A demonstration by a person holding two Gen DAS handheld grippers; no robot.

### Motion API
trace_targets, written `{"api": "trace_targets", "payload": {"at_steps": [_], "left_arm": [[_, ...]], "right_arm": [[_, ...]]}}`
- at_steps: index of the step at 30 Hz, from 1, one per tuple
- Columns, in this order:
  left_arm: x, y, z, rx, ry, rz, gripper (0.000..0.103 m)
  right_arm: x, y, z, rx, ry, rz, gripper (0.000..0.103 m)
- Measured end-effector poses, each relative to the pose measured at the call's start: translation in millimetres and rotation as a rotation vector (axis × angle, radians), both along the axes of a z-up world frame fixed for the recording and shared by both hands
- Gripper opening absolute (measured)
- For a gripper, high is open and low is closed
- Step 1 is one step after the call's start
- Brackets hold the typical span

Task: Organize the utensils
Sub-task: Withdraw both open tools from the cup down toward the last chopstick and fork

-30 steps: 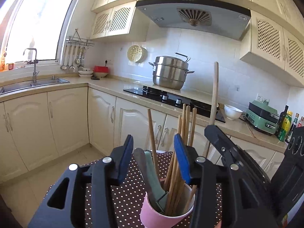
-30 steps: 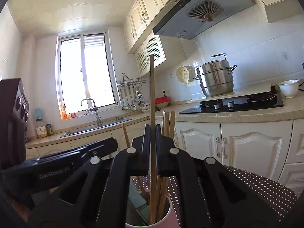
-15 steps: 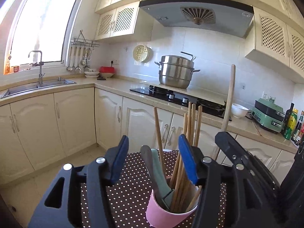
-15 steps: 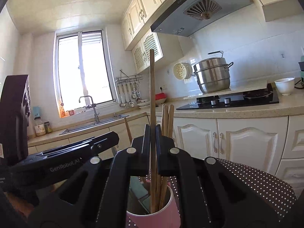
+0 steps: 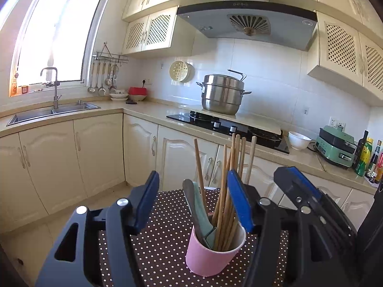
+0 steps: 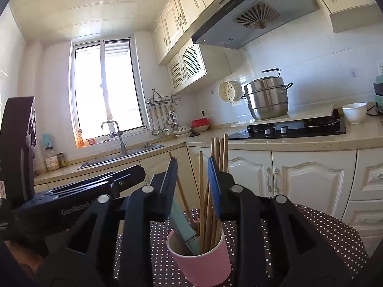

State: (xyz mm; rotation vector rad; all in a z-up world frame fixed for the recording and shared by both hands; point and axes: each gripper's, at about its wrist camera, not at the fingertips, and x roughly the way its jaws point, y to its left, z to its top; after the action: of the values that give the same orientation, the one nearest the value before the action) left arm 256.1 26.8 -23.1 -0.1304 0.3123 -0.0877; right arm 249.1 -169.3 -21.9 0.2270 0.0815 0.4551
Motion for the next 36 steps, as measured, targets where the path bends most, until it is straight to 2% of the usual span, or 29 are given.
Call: {"api": "trace_targets", "payload": {"at_steps": [5,7,9,16,21,26,30,36], "left_arm": [[-20.7,-1.5,6.0,0.002,-0.010,0.001,0.060],[-29.7,-1.4,6.8,0.000,-0.009,0.002,0.060],[-37.5,-1.1,7.1,-0.003,-0.001,0.005,0.061],[-64.8,-0.7,-5.0,-0.001,0.079,-0.009,0.066],[-74.2,2.8,-30.9,-0.013,0.217,-0.032,0.071],[-75.8,5.3,-77.2,-0.003,0.422,-0.034,0.071],[-79.5,3.4,-114.9,0.009,0.553,-0.069,0.071],[-86.6,-4.0,-153.3,0.077,0.677,-0.064,0.071]], "right_arm": [[-18.0,-0.8,6.9,-0.014,-0.007,0.001,0.029],[-25.5,-2.0,8.7,-0.016,-0.003,0.003,0.032],[-33.3,-3.3,9.5,-0.022,-0.002,0.001,0.041],[-59.9,-6.4,4.2,-0.077,0.053,0.005,0.048],[-72.9,-5.2,-10.3,-0.149,0.132,0.010,0.053],[-79.6,-4.3,-36.1,-0.216,0.243,0.017,0.056],[-81.5,-7.3,-61.0,-0.244,0.333,0.029,0.057],[-82.1,-11.1,-91.5,-0.252,0.425,0.045,0.057]]}}
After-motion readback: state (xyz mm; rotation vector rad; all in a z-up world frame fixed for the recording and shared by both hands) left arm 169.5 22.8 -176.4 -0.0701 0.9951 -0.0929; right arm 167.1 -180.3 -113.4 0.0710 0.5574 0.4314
